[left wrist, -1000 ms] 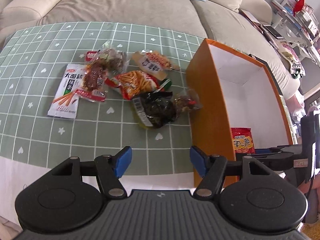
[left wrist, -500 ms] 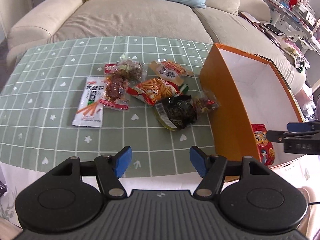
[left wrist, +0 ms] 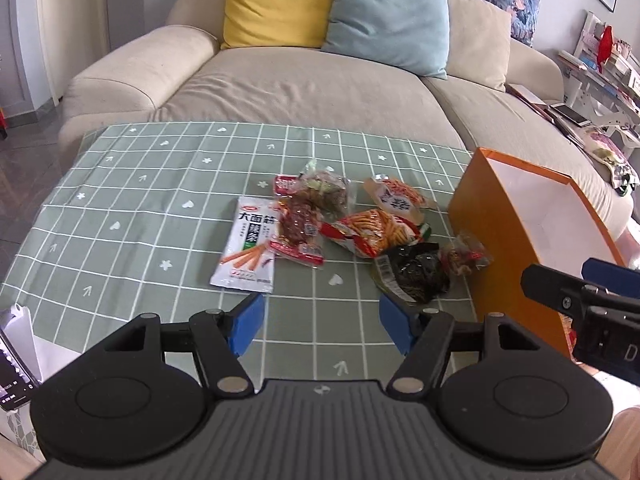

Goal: Organize snacks
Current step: 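Open both tools and withdraw them from the box toward the snacks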

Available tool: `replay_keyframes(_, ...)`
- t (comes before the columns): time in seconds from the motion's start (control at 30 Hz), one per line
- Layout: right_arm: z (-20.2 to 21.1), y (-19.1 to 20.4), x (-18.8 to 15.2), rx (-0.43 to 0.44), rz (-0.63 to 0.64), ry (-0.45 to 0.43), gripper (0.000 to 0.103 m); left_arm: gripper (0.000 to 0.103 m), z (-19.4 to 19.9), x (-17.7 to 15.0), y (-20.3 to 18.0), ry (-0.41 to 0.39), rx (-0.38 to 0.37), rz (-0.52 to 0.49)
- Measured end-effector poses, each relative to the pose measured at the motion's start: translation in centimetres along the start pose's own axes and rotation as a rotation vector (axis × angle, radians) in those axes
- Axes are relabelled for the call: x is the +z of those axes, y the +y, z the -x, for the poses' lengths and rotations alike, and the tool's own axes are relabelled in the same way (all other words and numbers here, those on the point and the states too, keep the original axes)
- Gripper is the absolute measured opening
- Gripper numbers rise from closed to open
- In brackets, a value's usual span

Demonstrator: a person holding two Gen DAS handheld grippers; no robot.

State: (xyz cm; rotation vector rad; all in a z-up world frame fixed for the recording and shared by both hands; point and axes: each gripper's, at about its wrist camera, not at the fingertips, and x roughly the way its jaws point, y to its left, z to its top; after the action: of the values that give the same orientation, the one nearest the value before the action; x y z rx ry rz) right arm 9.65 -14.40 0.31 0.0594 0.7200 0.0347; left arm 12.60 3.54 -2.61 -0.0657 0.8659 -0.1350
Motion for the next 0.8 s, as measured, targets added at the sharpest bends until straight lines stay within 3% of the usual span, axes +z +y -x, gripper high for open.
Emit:
replay_keyframes(0.2,-2.3,1.4,-2.8,-0.018,-0.006,0.026,0.066,0.073,-1.7,-1.9,1.7,0.004,0.042,-0.011)
replay_keyframes(0.3,-3.4,1.9,-3.7,-0.024,0.014,0.044,0.066,0.071,-2.5,-2.5,2.3,0.023,0.028,-0.001)
replay_keyframes(0.7,-6.5,2.4,-4.0,-0.026,0.081,0.075,0.066,0.071,-4.1,-2.9,1.9,-0.021,0.027,-0.034)
replay_keyframes(0.8,-7.6,2.0,-3.7,-0.003,0.057,0.097,0.066,0.076,-4.8,-2.7,2.4,-0.006,-0.025,-0.012)
